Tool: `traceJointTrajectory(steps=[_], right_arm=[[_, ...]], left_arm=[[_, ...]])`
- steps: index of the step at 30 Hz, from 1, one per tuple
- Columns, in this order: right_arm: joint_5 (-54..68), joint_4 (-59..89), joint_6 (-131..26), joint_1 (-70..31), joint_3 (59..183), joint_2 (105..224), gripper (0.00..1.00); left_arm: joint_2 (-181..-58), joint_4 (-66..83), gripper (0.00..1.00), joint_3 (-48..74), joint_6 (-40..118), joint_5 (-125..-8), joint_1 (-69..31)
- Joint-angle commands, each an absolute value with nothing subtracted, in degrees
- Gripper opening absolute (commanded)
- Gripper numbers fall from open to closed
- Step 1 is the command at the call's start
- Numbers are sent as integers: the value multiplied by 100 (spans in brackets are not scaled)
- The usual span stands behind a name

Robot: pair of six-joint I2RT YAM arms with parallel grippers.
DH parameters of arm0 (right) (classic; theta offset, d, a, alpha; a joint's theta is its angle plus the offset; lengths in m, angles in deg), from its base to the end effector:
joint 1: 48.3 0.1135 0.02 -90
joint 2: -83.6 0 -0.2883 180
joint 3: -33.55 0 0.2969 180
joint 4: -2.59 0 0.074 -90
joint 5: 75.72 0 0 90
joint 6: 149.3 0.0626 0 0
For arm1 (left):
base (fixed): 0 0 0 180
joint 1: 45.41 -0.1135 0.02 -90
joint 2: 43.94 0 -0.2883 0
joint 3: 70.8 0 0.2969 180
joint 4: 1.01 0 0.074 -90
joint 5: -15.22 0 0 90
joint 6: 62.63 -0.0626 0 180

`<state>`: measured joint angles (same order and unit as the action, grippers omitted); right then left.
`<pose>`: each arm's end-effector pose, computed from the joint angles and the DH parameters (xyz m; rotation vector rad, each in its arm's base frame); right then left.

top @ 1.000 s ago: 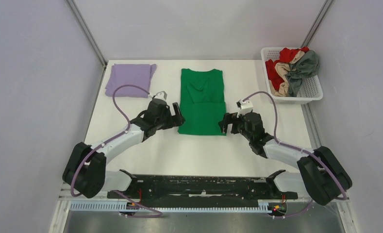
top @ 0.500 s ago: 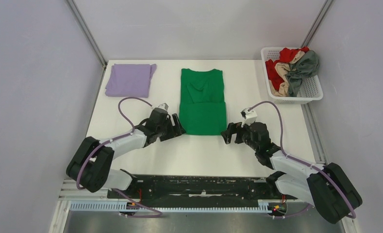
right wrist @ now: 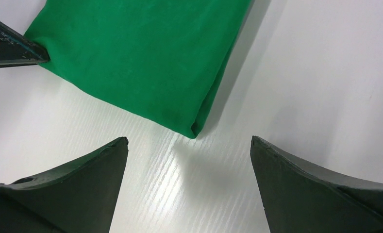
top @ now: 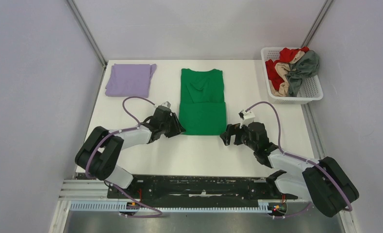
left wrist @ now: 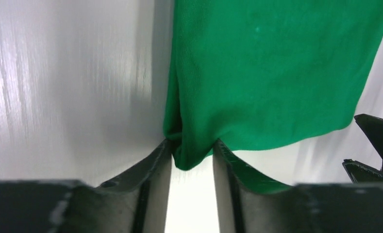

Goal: Fold and stack the t-shirts
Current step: Grab one side of the 2/3 rectangular tshirt with both arms

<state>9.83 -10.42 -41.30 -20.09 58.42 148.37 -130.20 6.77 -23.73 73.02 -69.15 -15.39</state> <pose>0.2150 0.1208 0.1222 -0.2355 2.0758 0.5779 0.2777 -0.1676 0.1139 -0.2937 2.4986 -0.7059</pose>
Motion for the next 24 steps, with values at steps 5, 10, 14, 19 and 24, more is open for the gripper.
traceJointTrajectory(steps=[5,10,14,19,24], right_arm=[[740,-1914,-4072,-2026,5843,15476,94],[365,-2182,-4159,-2015,6012,16007,74],[193,-2336,-4146,-1957,6000,16339,54],[165,-2472,-4083,-1850,5913,16583,19],[64,-2700,-4100,-1766,5752,16330,0]], left_arm=[[-13573,547,21,-2321,7509,-6980,-1514],[-13691,546,2,-2310,7536,-6957,-1518],[-13661,521,2,-2351,7553,-6936,-1518],[-13541,494,2,-2483,7579,-6925,-1516],[-13204,470,2,-2717,7606,-6813,-1496]])
